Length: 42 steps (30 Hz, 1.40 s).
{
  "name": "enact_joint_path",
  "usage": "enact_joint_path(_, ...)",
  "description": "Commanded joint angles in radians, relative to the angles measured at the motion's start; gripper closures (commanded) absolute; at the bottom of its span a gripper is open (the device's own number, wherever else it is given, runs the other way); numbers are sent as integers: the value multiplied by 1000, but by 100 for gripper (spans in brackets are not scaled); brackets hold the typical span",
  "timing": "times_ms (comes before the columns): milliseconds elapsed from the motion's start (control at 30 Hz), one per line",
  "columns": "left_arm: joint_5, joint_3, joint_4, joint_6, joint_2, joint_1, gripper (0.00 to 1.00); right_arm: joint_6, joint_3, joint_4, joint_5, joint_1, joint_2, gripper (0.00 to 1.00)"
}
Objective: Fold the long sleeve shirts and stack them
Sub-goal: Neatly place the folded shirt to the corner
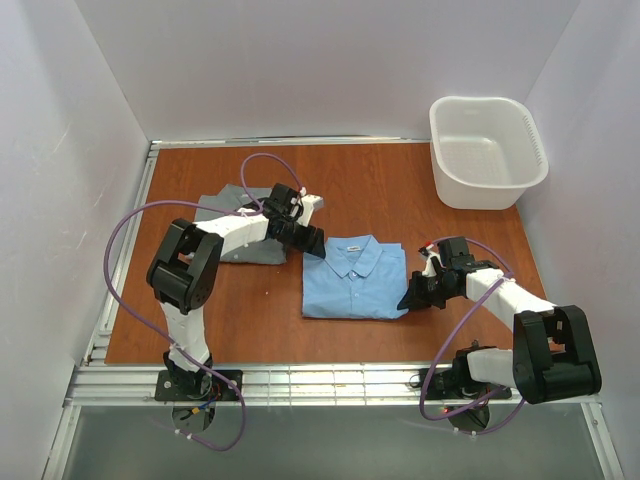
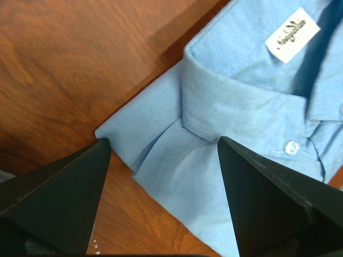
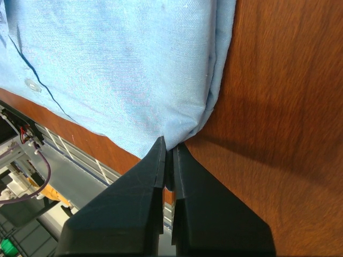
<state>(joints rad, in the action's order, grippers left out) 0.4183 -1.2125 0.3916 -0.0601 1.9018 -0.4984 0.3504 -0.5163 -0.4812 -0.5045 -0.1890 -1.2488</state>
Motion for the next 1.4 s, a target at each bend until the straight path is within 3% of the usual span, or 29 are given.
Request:
enact_joint_path(0, 42, -7, 24, 42, 8, 8, 23, -18, -33, -20, -14, 6, 19, 99)
enact_joint_path(233, 28, 27, 32, 55, -6, 6, 28, -13, -42, -16, -23, 6, 19, 99)
enact_joint_path(400, 54, 37, 29, 51, 3, 6, 55, -13, -44, -16, -29, 6, 20, 99)
enact_joint_path(433, 56, 36, 29, 52, 5, 6, 71, -11, -45, -14, -29, 6, 20, 99)
enact_joint_path(500, 62, 41, 24, 52, 0, 6, 81, -14, -47, -13, -31, 6, 23, 99)
enact_joint_path(567, 71, 44, 21, 54, -10, 6, 100, -17, -47, -13, -32, 6, 28, 99)
enact_joint_path(967, -8, -45, 30, -17, -168, 18, 100, 7, -183, -8, -62, -6, 100, 99)
enact_joint_path(1233, -98, -254, 140, -1, -208, 86, 100, 97, -320, 38, -74, -67, 68, 99)
enact_joint_path(1367, -156, -367, 225, 39, -175, 123, 100, 163, -399, 102, -51, -173, -6, 99)
